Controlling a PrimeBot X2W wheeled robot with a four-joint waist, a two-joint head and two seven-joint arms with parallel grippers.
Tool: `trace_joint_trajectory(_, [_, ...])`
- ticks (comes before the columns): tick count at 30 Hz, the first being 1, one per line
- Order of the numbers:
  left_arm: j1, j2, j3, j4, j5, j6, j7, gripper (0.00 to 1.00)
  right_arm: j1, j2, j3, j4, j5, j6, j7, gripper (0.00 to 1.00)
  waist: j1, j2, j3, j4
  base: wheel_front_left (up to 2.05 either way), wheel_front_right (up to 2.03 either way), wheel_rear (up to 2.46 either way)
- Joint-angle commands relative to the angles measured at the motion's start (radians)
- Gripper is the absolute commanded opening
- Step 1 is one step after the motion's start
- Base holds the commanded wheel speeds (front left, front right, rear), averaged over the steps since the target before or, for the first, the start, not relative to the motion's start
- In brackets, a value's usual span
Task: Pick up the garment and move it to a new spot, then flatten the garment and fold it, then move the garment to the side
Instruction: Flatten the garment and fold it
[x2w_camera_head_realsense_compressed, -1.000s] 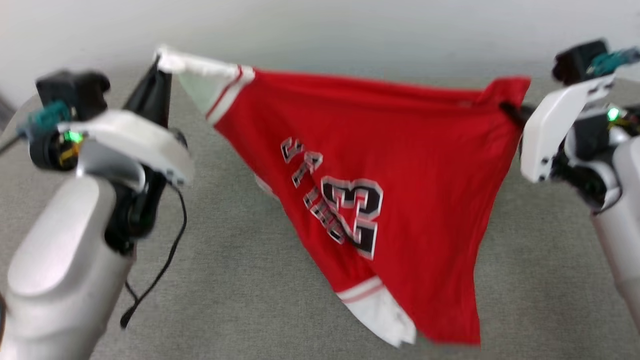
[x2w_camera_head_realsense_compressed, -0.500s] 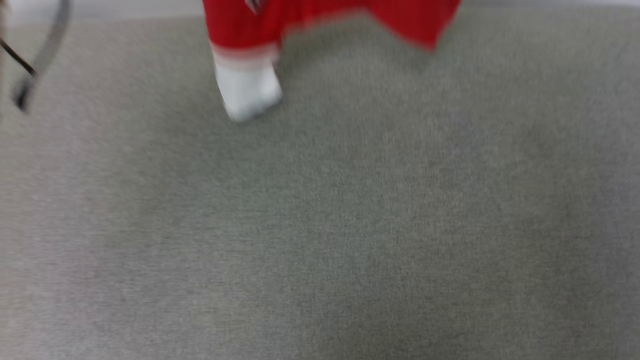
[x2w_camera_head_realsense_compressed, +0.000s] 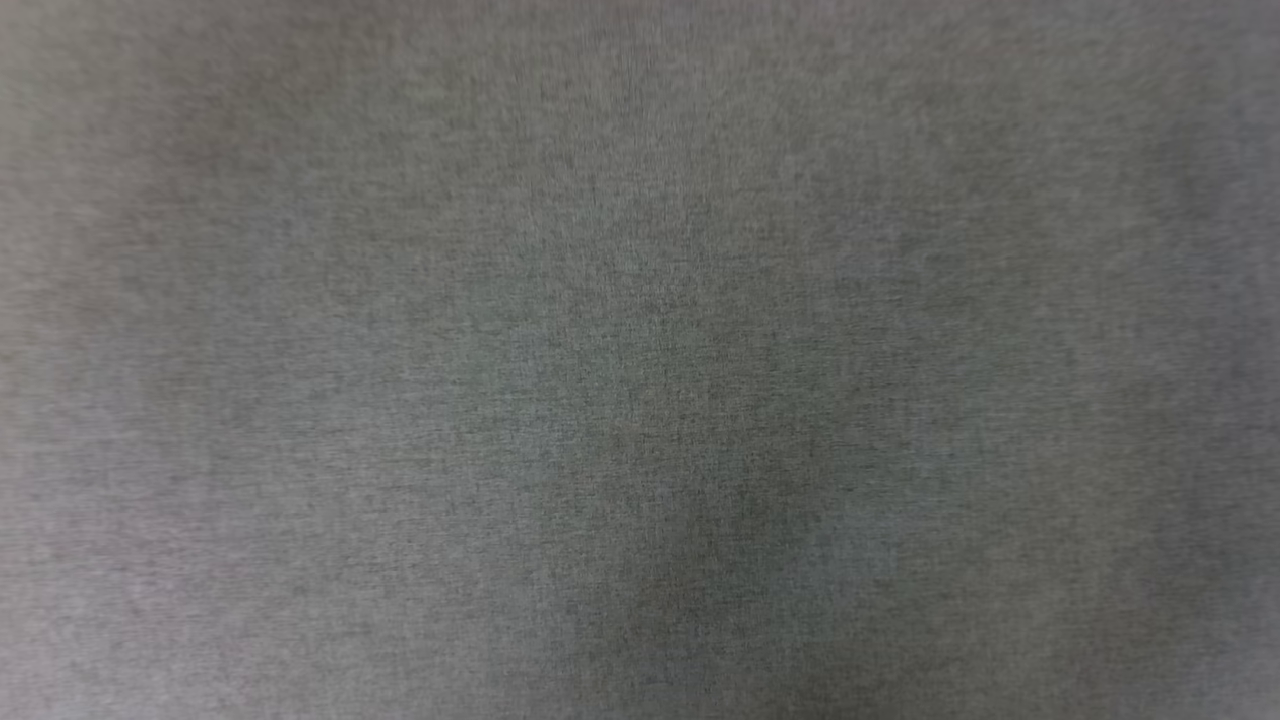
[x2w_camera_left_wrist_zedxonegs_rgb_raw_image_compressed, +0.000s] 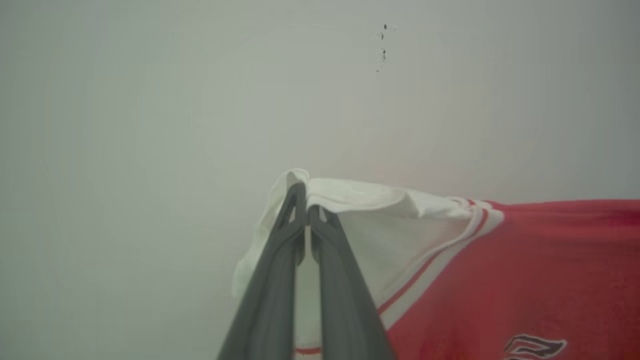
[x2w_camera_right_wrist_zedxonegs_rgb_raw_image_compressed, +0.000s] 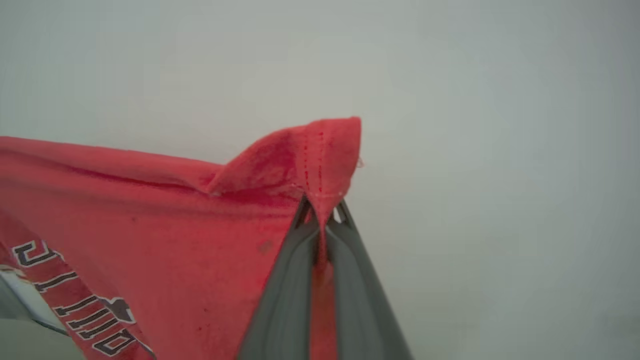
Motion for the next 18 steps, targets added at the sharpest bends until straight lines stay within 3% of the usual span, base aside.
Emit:
trace_joint_trajectory(1, [0.021,-0.001,0.007,0.011,-0.010,0.001,-0.018,0.00,-0.019,-0.008,0.018,0.029,0.010,-0.002,-0.023,0.00,-0.0002,0.0000,0.054,0.000,0.00,0.00,0.00])
trace_joint_trajectory(9, [0.137,-0.036,0.005,0.079,-0.043,-0.018,-0.088,0.00,0.003,-0.004,0.141,0.153,0.063,-0.002,-0.117,0.00,-0.0002,0.0000,0.082,0.010,0.00,0.00,0.00])
trace_joint_trajectory(18, [0.418,-0.088,-0.003,0.172,-0.101,-0.066,-0.184,0.00,0.284,-0.019,0.347,0.188,0.150,-0.002,-0.192,0.00,-0.0002,0.0000,-0.053,0.034,0.00,0.00,0.00])
